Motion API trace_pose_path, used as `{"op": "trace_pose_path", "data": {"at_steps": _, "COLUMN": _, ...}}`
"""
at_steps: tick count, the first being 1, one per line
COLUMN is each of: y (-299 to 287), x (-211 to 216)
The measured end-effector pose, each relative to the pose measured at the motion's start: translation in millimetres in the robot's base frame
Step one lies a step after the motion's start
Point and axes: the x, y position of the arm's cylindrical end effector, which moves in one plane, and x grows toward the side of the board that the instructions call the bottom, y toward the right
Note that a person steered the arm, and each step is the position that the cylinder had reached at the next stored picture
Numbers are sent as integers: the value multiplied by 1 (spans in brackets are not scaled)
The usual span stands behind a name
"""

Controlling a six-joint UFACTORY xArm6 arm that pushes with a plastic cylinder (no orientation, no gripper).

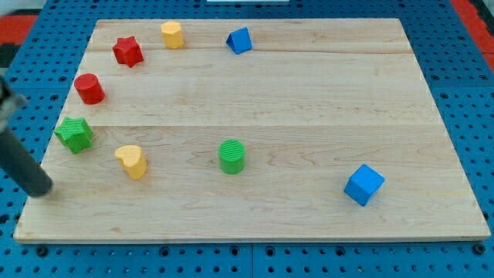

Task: Place the heart and green star to the bottom center

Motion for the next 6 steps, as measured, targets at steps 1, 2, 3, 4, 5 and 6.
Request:
{"op": "trace_pose_path", "data": {"at_steps": 1, "y": -5, "x": -45}}
{"op": "trace_pose_path", "data": {"at_steps": 2, "y": -5, "x": -81}}
{"op": "trace_pose_path", "data": {"at_steps": 3, "y": 63, "x": -63}}
{"op": "trace_pose_path", "data": {"at_steps": 4, "y": 121, "x": -17}}
{"op": "trace_pose_path", "data": {"at_steps": 5, "y": 147, "x": -15}}
{"op": "trace_pose_path", "data": {"at_steps": 6, "y": 175, "x": -1}}
